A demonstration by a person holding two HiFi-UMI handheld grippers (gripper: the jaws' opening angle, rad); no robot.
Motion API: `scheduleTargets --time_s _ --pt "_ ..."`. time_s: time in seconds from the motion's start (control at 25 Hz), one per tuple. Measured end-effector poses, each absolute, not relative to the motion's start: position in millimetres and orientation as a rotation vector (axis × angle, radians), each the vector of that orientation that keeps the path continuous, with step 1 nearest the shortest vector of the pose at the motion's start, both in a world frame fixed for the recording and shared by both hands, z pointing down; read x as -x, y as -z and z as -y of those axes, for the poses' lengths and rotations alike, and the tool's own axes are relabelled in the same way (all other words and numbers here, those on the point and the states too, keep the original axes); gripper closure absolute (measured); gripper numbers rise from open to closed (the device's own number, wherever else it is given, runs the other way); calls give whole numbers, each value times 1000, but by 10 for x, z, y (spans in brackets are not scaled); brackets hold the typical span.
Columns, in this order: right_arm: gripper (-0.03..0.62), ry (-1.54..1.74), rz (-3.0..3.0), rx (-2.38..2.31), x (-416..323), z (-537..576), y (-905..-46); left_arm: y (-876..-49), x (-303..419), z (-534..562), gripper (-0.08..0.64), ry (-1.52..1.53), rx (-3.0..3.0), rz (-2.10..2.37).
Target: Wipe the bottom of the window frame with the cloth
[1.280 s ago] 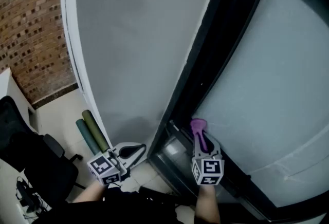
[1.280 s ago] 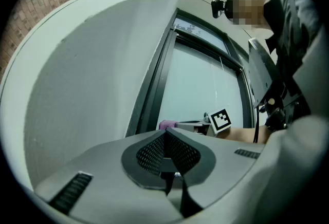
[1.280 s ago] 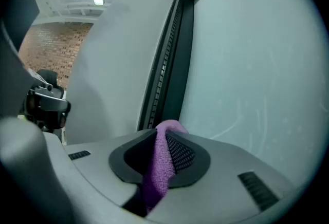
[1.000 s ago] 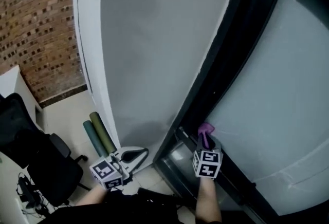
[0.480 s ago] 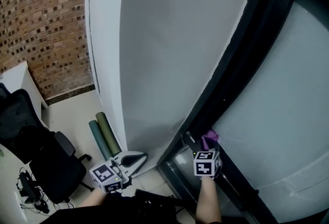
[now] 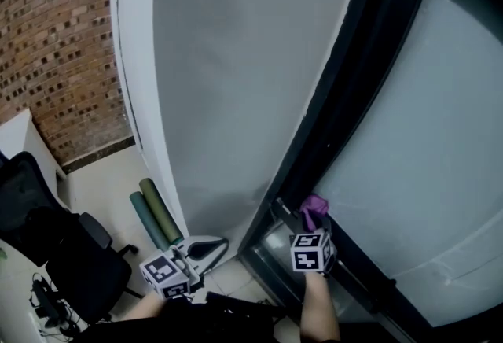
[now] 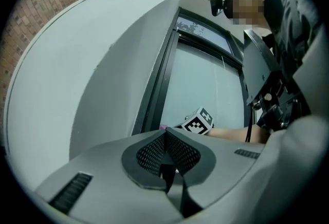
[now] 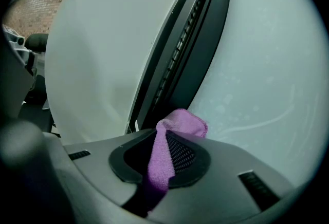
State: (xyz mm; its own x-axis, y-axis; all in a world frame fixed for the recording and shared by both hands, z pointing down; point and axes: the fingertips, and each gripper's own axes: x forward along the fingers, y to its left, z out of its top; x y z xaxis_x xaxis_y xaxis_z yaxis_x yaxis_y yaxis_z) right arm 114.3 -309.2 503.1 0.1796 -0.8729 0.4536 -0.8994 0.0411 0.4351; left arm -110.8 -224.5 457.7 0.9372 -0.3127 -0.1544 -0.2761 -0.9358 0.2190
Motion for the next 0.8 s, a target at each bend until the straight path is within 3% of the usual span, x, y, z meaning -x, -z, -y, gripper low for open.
scheduleTargets --time_s 0.8 --pt "529 -153 1622 -1945 -1574 2472 -5003 -4627 631 2241 563 199 -2950 257"
